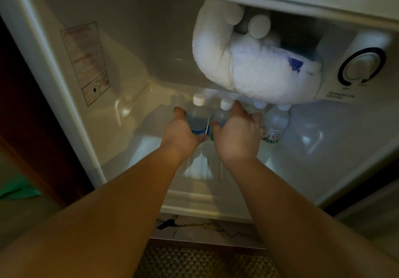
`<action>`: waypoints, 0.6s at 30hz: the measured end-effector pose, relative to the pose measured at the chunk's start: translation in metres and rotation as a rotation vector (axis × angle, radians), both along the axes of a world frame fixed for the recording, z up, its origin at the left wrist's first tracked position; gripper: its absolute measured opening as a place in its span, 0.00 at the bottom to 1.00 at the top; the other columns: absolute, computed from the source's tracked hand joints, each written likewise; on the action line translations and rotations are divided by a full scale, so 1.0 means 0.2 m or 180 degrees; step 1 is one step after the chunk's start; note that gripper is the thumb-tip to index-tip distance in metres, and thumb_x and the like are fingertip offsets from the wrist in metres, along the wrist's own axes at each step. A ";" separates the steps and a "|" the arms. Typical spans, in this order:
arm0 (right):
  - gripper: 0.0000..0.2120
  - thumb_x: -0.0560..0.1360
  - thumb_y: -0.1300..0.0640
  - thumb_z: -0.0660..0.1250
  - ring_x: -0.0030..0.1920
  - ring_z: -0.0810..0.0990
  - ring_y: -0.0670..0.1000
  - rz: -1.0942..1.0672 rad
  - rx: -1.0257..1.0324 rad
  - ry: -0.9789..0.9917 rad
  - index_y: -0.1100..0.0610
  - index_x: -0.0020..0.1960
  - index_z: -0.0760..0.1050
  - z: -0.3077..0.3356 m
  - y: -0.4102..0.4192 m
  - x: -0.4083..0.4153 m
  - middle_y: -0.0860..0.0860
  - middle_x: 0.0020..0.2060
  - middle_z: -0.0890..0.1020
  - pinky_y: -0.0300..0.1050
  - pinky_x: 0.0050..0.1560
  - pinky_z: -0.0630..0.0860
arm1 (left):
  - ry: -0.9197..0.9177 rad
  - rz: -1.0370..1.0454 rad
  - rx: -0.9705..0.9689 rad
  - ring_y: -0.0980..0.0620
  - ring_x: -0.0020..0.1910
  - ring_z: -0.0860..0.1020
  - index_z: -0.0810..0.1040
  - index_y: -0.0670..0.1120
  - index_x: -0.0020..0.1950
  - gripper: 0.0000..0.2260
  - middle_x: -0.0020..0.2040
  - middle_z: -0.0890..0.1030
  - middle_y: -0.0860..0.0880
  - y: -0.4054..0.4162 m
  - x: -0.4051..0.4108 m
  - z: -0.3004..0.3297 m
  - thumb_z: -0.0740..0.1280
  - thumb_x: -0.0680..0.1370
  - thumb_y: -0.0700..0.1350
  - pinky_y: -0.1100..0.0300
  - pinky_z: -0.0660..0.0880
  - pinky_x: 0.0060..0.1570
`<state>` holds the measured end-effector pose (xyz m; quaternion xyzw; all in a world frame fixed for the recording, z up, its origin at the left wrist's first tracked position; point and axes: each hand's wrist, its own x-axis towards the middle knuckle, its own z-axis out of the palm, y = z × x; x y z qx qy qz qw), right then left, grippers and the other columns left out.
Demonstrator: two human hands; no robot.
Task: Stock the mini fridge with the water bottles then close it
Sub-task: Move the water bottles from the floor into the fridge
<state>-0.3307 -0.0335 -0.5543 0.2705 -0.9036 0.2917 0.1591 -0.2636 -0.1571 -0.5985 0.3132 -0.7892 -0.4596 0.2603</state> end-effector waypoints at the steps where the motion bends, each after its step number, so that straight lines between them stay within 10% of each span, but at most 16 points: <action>1: 0.30 0.76 0.47 0.73 0.65 0.71 0.60 0.0045 -0.0072 -0.0033 0.55 0.74 0.70 -0.01 0.00 0.02 0.54 0.60 0.82 0.55 0.62 0.68 | -0.0050 -0.0003 -0.0001 0.45 0.50 0.80 0.65 0.46 0.59 0.29 0.50 0.76 0.51 0.00 0.00 0.01 0.83 0.71 0.43 0.54 0.75 0.45; 7: 0.36 0.77 0.54 0.74 0.73 0.68 0.57 0.0159 -0.0946 -0.0433 0.60 0.79 0.62 -0.12 0.04 0.12 0.57 0.70 0.73 0.49 0.73 0.67 | -0.0406 -0.0020 0.0051 0.47 0.51 0.78 0.65 0.46 0.67 0.32 0.55 0.76 0.49 0.05 0.01 0.06 0.81 0.73 0.51 0.55 0.72 0.46; 18: 0.33 0.75 0.46 0.76 0.60 0.80 0.59 -0.0299 -0.1024 -0.1657 0.58 0.72 0.66 -0.38 -0.01 0.15 0.57 0.62 0.77 0.52 0.57 0.79 | -0.0554 0.0180 -0.0168 0.49 0.48 0.76 0.69 0.48 0.69 0.25 0.50 0.77 0.51 0.06 0.07 0.09 0.77 0.77 0.52 0.64 0.65 0.32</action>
